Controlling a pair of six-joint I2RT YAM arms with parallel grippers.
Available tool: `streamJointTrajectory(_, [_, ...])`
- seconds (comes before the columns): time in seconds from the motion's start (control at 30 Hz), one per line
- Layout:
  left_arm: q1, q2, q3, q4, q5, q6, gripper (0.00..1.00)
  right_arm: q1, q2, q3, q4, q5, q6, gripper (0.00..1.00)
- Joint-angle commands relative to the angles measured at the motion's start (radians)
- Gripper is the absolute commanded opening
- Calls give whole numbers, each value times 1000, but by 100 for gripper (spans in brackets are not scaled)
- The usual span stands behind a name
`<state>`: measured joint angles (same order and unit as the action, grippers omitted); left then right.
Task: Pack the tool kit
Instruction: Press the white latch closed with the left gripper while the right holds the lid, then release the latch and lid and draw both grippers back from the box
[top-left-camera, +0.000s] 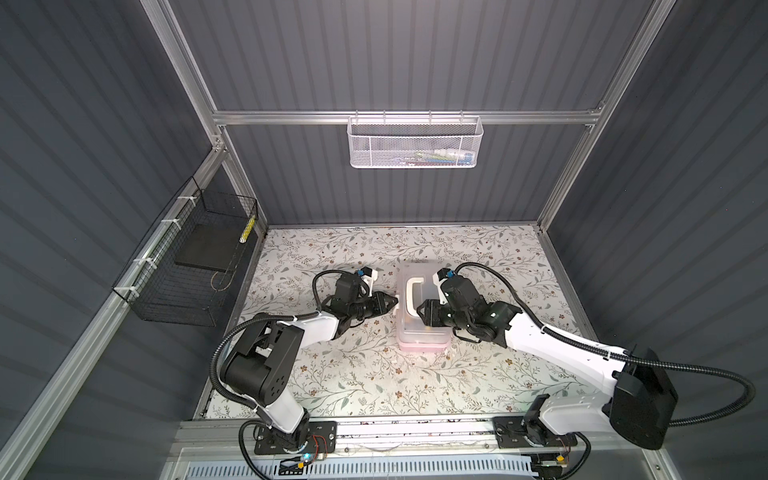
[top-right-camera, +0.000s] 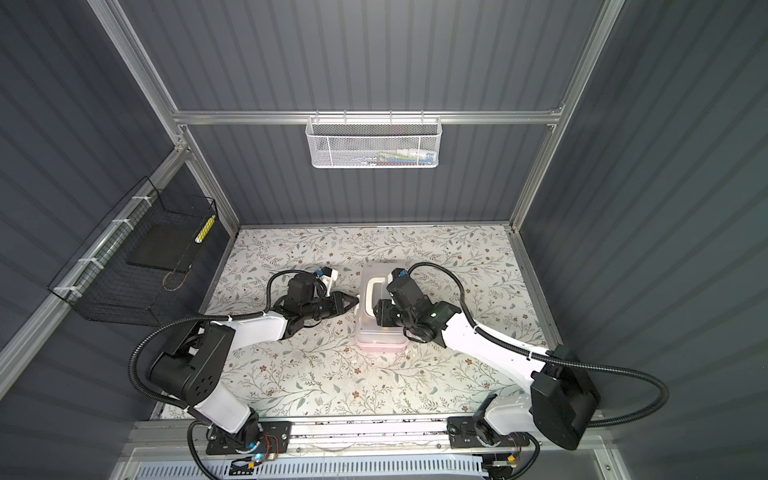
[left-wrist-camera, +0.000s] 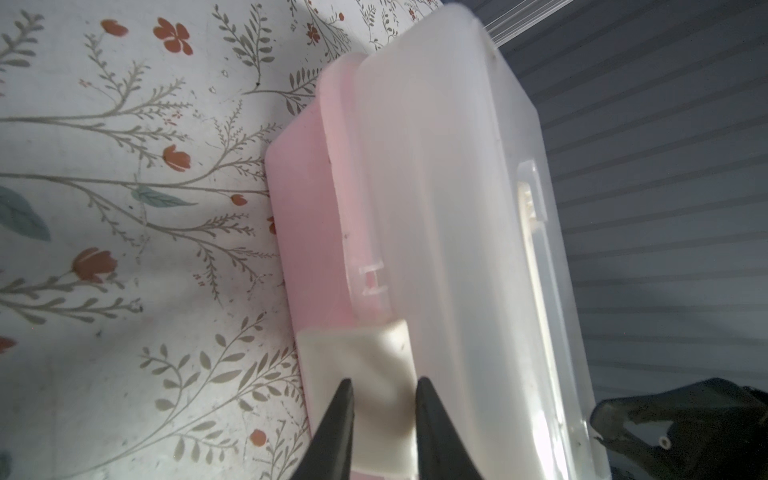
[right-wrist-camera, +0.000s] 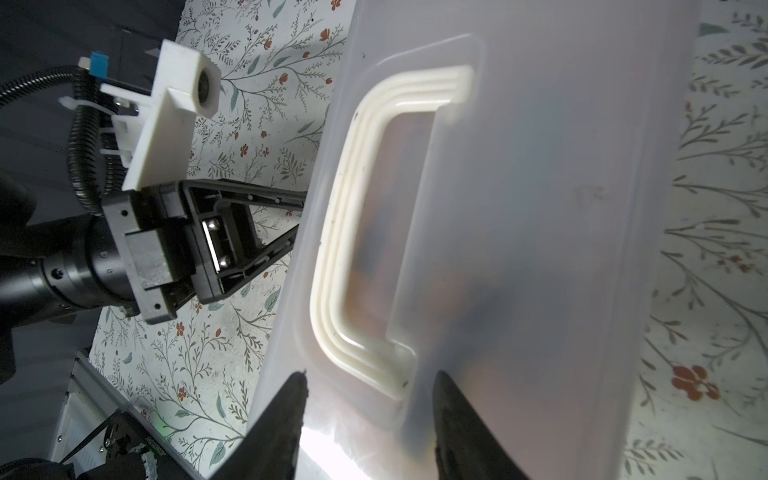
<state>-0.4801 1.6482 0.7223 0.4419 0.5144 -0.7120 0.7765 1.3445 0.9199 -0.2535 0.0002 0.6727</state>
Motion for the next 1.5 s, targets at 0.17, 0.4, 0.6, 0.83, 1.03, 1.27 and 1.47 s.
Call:
streamJointTrajectory(0.17, [-42,24,-39,46,42,-28,28,-5,36,-28,-84,-11,14,51])
streamJointTrajectory(0.4, [-51,53,-54,112,46,-61,28,-5,42,-52,-63,-40,36,51])
streamJointTrajectory(0.6, [-52,53,-54,117,44,-65,31,-5,32,-63,-56,-40,42,51])
streamJointTrajectory(0.83, [-52,-5,-41,48,-9,-32,53,-14,3,-26,-93,-16,8,51])
streamJointTrajectory(1.03, [-52,-56,29,-66,-62,30,81,-53,-17,48,-130,-28,-44,51])
streamJointTrajectory(1.27, [-51,-127,63,-154,-166,74,87,-100,-28,136,-176,-71,-87,51])
streamJointTrajectory(1.47, [-51,-152,89,-388,-433,129,86,-142,-68,160,-235,-28,-97,51])
